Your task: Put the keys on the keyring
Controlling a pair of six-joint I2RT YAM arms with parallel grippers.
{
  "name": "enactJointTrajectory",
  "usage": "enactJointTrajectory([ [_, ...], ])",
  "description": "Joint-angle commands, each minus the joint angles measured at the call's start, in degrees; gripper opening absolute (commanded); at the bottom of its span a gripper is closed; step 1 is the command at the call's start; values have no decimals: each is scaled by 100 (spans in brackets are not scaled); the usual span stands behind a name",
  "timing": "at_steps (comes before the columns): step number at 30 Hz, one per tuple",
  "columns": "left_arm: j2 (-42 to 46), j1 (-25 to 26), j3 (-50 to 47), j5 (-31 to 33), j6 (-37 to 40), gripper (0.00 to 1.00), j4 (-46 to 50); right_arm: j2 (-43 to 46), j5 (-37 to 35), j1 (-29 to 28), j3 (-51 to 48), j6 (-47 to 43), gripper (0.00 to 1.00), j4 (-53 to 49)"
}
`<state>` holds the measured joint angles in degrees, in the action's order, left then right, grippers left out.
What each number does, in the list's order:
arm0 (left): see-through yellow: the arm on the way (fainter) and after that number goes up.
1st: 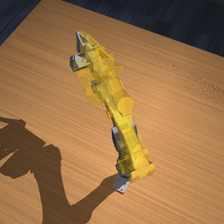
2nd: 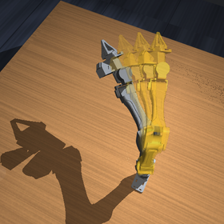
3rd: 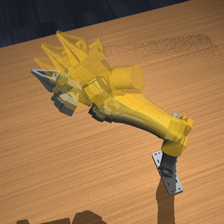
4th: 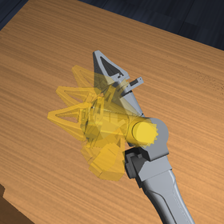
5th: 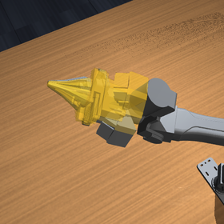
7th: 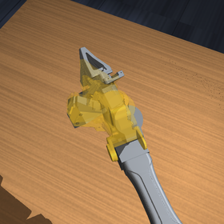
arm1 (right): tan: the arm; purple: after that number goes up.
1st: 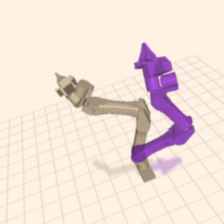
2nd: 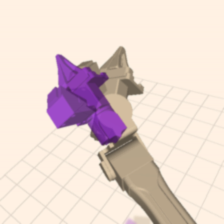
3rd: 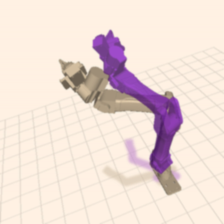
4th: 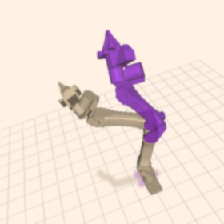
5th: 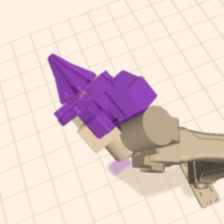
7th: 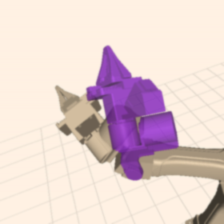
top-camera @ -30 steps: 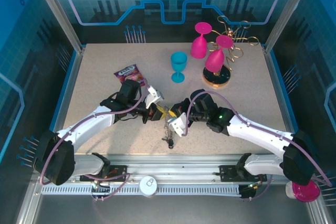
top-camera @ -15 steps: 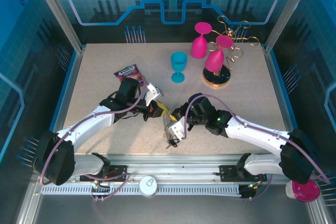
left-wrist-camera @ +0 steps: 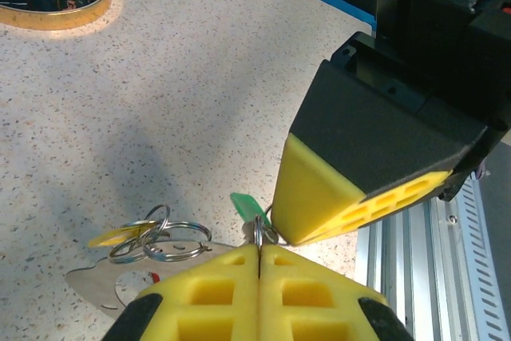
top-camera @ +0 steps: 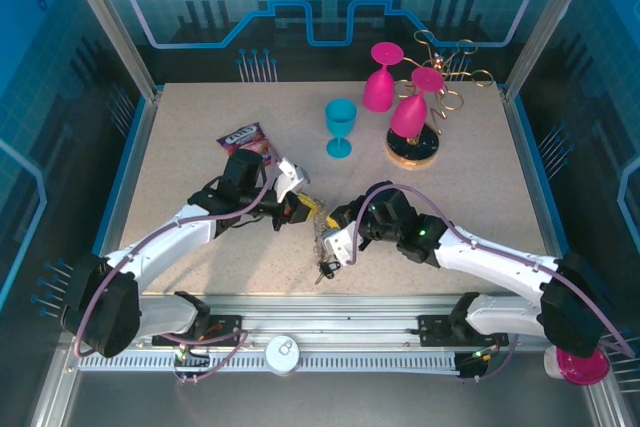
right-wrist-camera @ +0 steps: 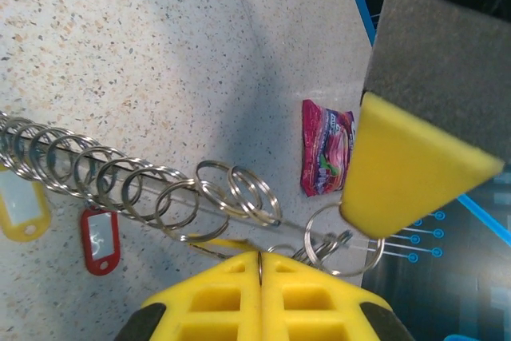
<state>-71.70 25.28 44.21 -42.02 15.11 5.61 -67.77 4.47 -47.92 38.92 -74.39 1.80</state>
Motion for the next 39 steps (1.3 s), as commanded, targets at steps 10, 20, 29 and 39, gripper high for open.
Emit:
enactJointTrajectory([
  [10, 282, -50, -193, -65, 133, 0, -513, 293, 115, 246, -104, 1229, 0, 364],
  [20, 586, -39, -745, -37, 514, 0, -1390, 248, -131, 310, 78, 6466, 0, -969],
  [29, 834, -23, -1065, -39, 791, 0, -1951, -829, 228, 583, 304, 9224, 0, -1640],
  [39, 754, 73, -1138, -3, 949, 0, -2072, -1836, 649, 1112, 491, 9560, 0, -1763],
])
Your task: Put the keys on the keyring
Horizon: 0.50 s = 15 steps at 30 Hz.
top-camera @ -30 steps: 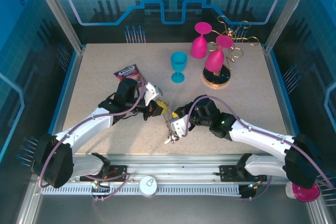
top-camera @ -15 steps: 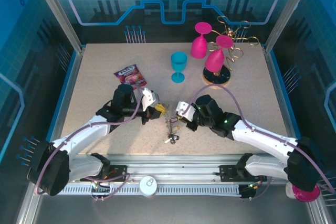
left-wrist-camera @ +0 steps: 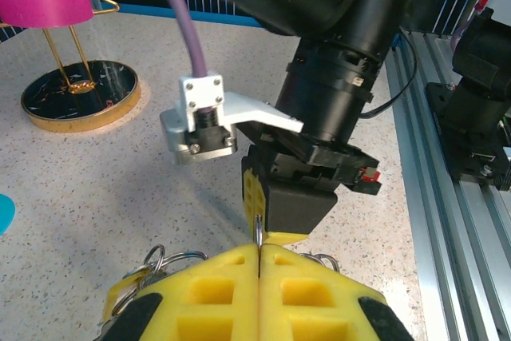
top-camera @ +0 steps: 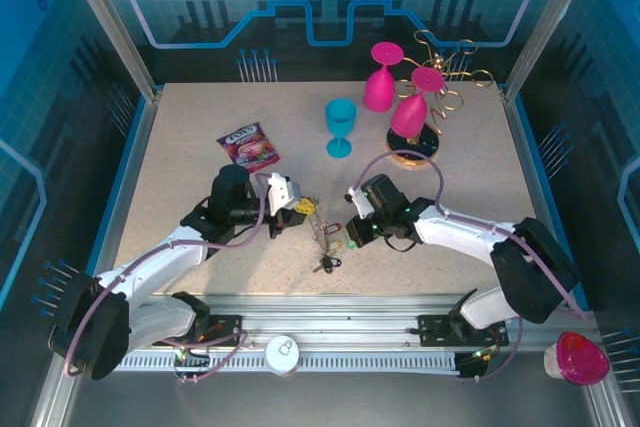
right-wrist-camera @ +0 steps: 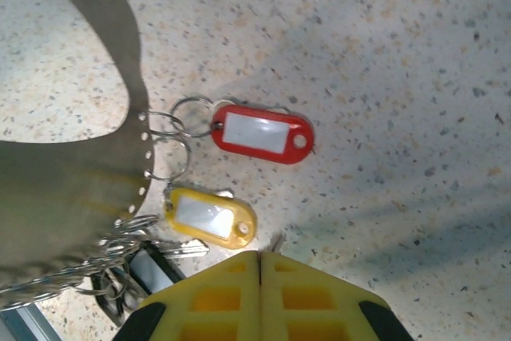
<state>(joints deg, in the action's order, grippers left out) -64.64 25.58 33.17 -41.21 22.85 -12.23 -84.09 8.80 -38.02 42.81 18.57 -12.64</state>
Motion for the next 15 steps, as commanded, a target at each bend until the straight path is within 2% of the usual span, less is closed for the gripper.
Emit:
enactJointTrajectory([
  [1, 39, 43, -31, -95, 176, 0, -289, -244, 263, 157, 125, 254, 0, -329],
  [2, 27, 39, -32, -91, 176, 0, -286, -265, 311, 200, 153, 246, 0, -365],
  [3, 23, 43, -43, -92, 176, 0, -284, -246, 357, 239, 184, 215, 5, -393],
  [5, 17, 43, -47, -74, 168, 0, -321, -65, 375, 335, 230, 116, 20, -422],
  [9, -13, 37, -78, -71, 5, 0, -558, 698, 537, 496, 277, -595, 39, -209],
  [13, -78, 26, -134, -180, -192, 0, -861, 1421, 1181, 489, 16, -1883, 42, 702],
  [15, -84, 22, -186, -221, -236, 0, -1015, 1771, 1939, 467, -399, -2627, 40, 1614],
])
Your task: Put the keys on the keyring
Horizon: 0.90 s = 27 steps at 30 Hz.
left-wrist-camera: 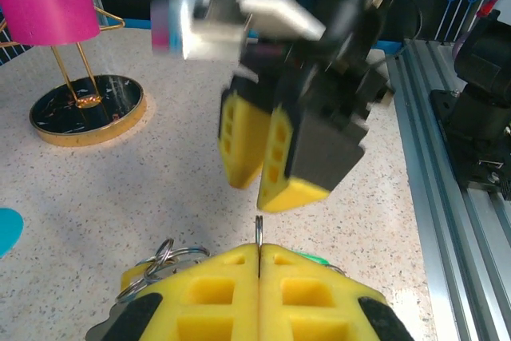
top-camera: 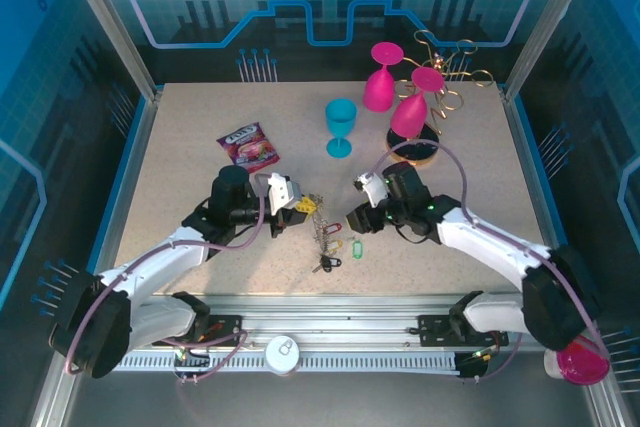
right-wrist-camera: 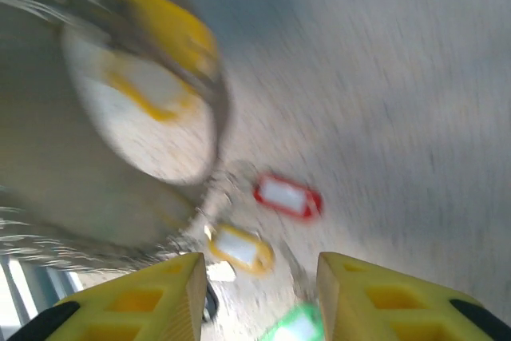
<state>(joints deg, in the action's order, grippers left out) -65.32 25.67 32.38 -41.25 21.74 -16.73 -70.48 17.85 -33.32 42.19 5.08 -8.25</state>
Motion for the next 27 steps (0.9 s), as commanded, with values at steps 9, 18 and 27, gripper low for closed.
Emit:
enactJointTrajectory([
  [9, -5, 12, -246, -382, -73, 0, -891, 280, 2205, -119, -663, -2130, 35, 2613],
  [18, 14, 22, -292, -522, -29, 0, -1005, -96, 1958, -245, -493, -2064, 34, 2911],
  [27, 45, 26, -329, -575, -20, 0, -1051, -386, 1957, -315, -372, -1869, 28, 3179],
])
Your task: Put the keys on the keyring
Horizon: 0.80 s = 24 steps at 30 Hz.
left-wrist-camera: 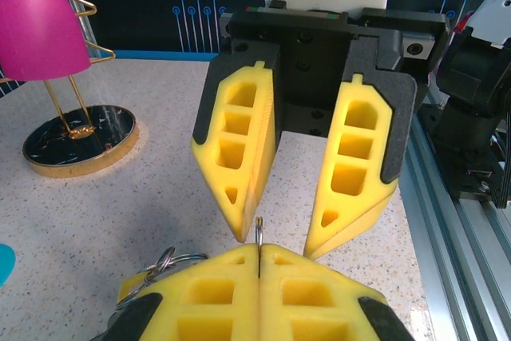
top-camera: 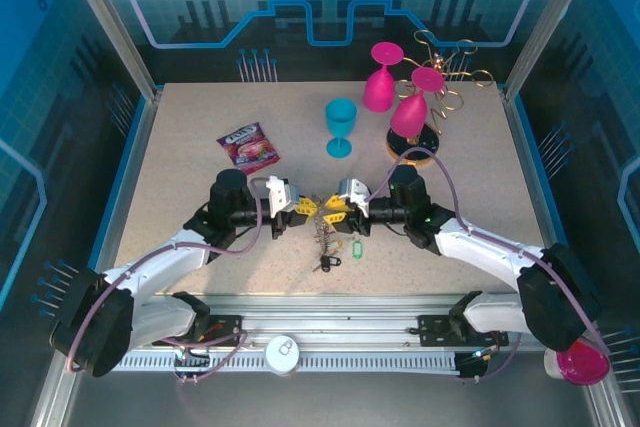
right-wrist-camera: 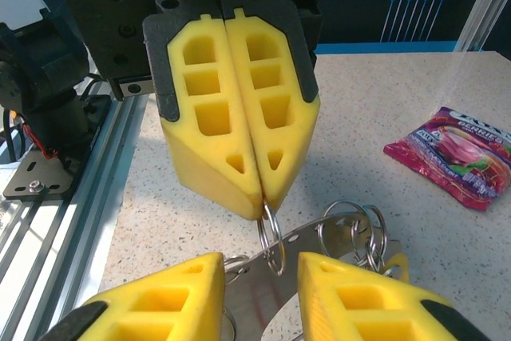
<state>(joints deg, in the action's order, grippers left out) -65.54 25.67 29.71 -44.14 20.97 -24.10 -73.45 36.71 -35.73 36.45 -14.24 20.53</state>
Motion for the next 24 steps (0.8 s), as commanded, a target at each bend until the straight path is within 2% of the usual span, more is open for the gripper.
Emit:
enactJointTrajectory([
  [1, 67, 26, -58, -291, 58, 0, -315, -106, 82, -80, 211, 67, 27, 322],
  [4, 72, 26, -71, -291, 63, 0, -328, -180, 120, -92, 251, 73, 18, 337],
  [8, 86, 21, -70, -243, 110, 0, -271, -186, 187, -80, 260, 66, 0, 321],
  [12, 97, 25, 16, -11, 361, 0, 177, -75, 242, -75, 399, -217, 0, -169],
  [14, 103, 33, 188, 69, 701, 10, 810, -17, 225, -79, 568, -483, 0, -736],
  [16, 108, 59, 318, 135, 947, 14, 1275, 7, 125, -114, 780, -836, 0, -1372],
  [24, 32, 153, 561, 261, 1259, 15, 1759, -203, -467, -417, 1784, -1917, 0, -3300],
])
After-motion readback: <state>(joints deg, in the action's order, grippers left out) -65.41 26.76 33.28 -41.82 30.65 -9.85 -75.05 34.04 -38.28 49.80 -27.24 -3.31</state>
